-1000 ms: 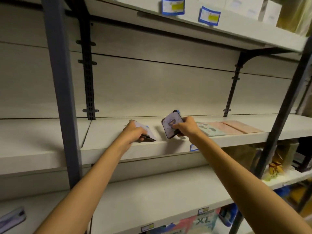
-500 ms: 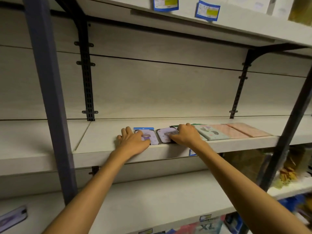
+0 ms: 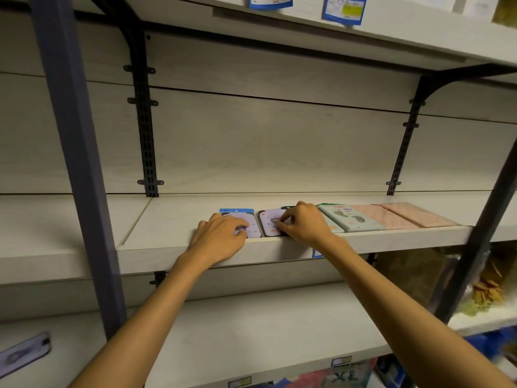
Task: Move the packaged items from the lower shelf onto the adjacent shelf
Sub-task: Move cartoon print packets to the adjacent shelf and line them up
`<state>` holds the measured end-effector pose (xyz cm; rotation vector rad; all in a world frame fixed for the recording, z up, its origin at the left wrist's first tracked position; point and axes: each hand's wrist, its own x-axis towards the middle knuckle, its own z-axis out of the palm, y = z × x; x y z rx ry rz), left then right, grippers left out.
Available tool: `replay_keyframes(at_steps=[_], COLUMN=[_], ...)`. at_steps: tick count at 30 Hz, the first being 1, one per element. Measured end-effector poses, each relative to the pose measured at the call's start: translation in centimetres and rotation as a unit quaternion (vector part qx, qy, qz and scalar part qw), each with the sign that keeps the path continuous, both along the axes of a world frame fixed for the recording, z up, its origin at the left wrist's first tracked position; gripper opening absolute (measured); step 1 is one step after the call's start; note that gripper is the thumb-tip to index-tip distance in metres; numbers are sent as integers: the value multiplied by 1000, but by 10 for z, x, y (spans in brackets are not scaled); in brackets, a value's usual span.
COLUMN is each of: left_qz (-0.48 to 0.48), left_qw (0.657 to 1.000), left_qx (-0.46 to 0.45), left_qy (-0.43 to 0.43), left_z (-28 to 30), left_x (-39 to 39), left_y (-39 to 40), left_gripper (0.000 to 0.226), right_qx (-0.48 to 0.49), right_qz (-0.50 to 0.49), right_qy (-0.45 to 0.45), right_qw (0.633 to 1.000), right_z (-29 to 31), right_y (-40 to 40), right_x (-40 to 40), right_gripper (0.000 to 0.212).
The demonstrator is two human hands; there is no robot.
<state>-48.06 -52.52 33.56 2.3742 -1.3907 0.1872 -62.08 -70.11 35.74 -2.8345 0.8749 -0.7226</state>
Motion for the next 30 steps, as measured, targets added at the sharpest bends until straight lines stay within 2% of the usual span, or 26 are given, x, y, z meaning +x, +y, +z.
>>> replay_keyframes(at_steps=[6, 12, 20, 26, 30], left_qz=[31, -7, -3, -2, -10], left_qw=[999, 999, 1000, 1000, 1000], left_qx=[-37, -22, -9, -7, 26], left_qy=[-1, -25, -21, -16, -11], left_z=[-2, -5, -4, -3, 0], left_x=[2, 0, 0, -3, -8], left_y=[2, 3, 5, 7, 12], left_gripper=[37, 42, 42, 44, 46], right_qx=[15, -3, 30, 13, -32], right_qz=[55, 22, 22, 34, 39], right_qy=[4, -38, -74, -72, -48], right_qw=[998, 999, 997, 997, 998], right_z=[-2, -14, -17, -19, -21], right_y=[8, 6, 4, 1, 6], right_x=[4, 5, 5, 2, -4], right_gripper=[26, 25, 23, 28, 28])
